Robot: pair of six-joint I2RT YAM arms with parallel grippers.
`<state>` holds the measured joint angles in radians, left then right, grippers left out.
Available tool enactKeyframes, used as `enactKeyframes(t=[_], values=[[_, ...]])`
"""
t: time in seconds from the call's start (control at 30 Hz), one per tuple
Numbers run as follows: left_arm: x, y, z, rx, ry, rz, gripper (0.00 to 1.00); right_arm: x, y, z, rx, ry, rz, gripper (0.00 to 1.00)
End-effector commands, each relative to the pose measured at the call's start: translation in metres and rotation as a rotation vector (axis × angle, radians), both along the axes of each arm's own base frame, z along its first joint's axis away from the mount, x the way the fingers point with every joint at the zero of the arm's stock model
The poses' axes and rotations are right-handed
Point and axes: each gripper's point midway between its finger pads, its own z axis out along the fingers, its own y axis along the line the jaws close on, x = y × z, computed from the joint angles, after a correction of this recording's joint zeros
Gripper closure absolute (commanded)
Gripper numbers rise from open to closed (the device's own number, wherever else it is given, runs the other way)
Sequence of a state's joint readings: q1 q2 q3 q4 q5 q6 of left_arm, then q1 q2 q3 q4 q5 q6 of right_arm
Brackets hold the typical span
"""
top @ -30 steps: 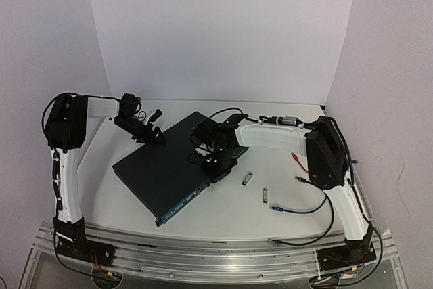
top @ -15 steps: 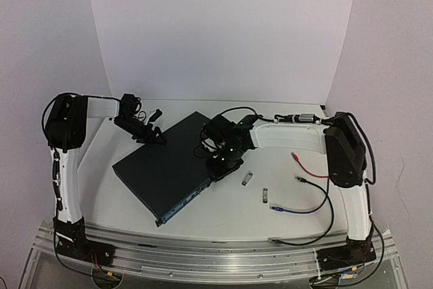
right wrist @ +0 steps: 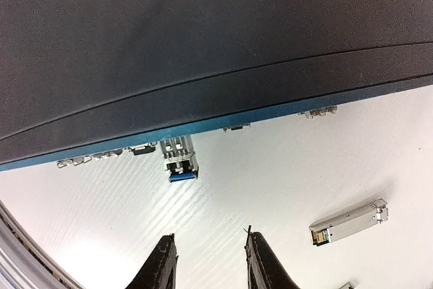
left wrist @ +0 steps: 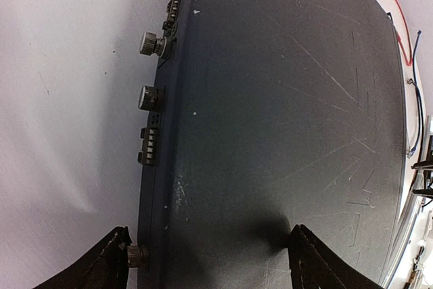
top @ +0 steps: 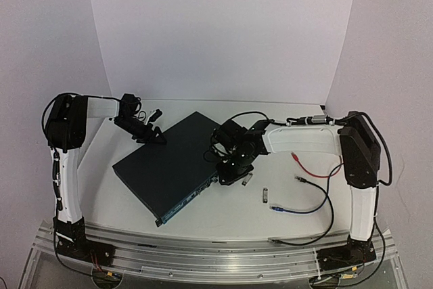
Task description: Insert the plug into the switch port
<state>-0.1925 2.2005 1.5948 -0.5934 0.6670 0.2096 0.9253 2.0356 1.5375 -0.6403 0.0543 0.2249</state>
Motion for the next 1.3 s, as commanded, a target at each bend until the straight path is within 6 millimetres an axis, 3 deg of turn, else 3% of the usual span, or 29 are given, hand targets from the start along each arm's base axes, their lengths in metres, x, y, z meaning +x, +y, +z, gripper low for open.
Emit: enactKeyframes(t=[0.0, 0.37, 0.73, 1.07, 1.27], values=[[-0.032, -0.031, 0.0, -0.056, 0.073, -0.099, 0.21, 0.013, 0.007, -0.007, -0.01, -0.023, -0.02, 0.69], [-0.032, -0.031, 0.001, -0.054, 0.073, -0.094, 0.21, 0.021, 0.019, -0.018, -0.013, -0.022, -0.01, 0.72], [-0.033, -0.032, 0.003, -0.061, 0.072, -0.096, 0.21, 0.029, 0.015, -0.031, -0.056, -0.045, -0.021, 0.74], [-0.033, -0.032, 0.004, -0.063, 0.075, -0.094, 0.21, 0.035, 0.033, -0.024, 0.018, -0.049, -0.035, 0.76], [-0.035, -0.031, 0.001, -0.063, 0.083, -0.091, 0.22, 0.049, 0.045, -0.021, 0.068, -0.086, -0.096, 0.77]])
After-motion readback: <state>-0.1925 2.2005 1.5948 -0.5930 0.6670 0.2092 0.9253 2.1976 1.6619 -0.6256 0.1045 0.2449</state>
